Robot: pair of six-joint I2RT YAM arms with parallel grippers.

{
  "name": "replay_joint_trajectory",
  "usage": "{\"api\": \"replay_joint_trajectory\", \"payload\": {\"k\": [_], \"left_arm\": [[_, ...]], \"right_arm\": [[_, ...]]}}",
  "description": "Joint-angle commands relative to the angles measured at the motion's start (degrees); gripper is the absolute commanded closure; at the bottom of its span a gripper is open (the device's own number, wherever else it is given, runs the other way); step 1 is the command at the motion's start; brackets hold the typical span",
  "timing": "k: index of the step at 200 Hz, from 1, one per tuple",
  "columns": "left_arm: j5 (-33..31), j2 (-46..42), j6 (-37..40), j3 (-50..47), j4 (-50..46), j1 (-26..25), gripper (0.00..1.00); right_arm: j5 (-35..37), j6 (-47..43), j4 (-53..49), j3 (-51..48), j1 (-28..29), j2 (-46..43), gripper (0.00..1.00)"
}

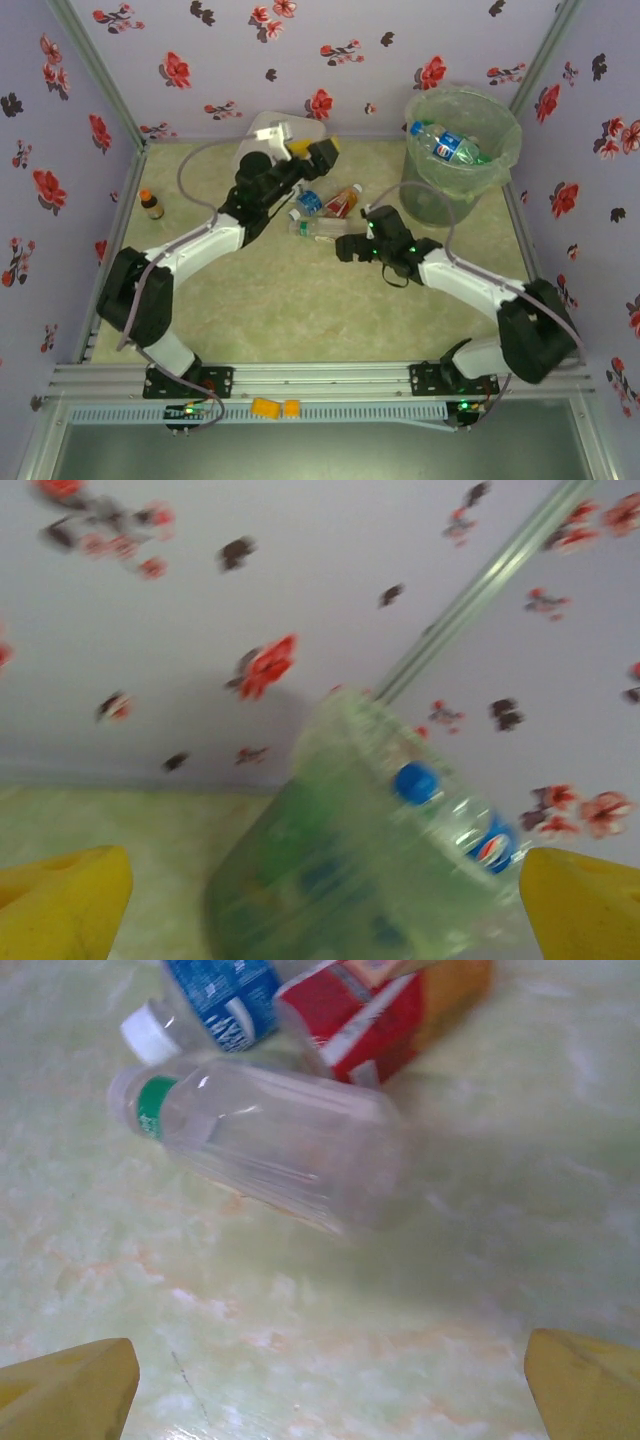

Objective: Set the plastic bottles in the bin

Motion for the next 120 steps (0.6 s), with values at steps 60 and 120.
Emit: {"api": "replay_joint_trajectory", "payload": {"k": [60, 120], "left_arm": [[-5.8, -19.0, -2.4, -25.7, -6.8, 13.0, 0.0], [-6.1, -28.9, -4.4, -35.3, -16.9, 23.5, 0.0]], "right_arm": [[-6.0, -20.0, -17.8, 27.7, 0.5, 22.5, 0.0], [-3.5, -22.8, -20.2, 36.1, 1.1, 32.1, 0.0]]}}
